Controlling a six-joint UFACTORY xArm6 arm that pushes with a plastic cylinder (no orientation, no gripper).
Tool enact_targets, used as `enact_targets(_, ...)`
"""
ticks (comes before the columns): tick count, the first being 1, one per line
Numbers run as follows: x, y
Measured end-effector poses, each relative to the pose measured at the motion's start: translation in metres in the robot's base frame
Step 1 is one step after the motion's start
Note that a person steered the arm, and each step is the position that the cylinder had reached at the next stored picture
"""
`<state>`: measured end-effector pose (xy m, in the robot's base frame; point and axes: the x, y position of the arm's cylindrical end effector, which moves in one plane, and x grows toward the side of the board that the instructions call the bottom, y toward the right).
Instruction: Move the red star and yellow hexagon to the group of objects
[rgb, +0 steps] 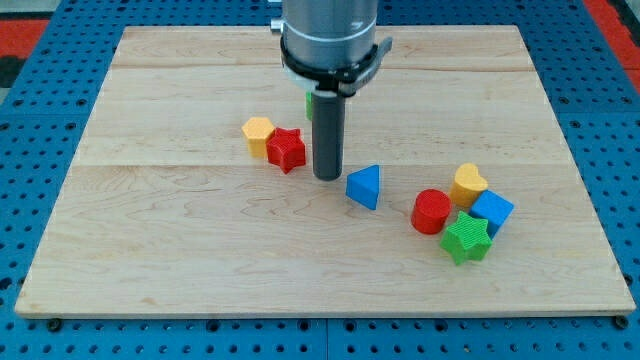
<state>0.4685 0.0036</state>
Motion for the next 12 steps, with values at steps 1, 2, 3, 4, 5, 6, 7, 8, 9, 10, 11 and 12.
enact_targets(1, 0.006, 0.043)
enact_targets(2, 0.012, 0.017)
enact_targets(3, 0.006, -0.005)
enact_targets(4, 0.042, -0.05)
enact_targets(5, 0.038, -0.112)
enact_targets(6, 0.013, -0.188)
enact_targets(7, -0.055, -0.184)
enact_targets(8, -0.063, -0.2)
enact_targets(9, -0.063, -0.167)
enact_targets(10, -0.057, -0.133)
enact_targets(11, -0.036, -0.133)
enact_targets(12, -0.039, -0.128)
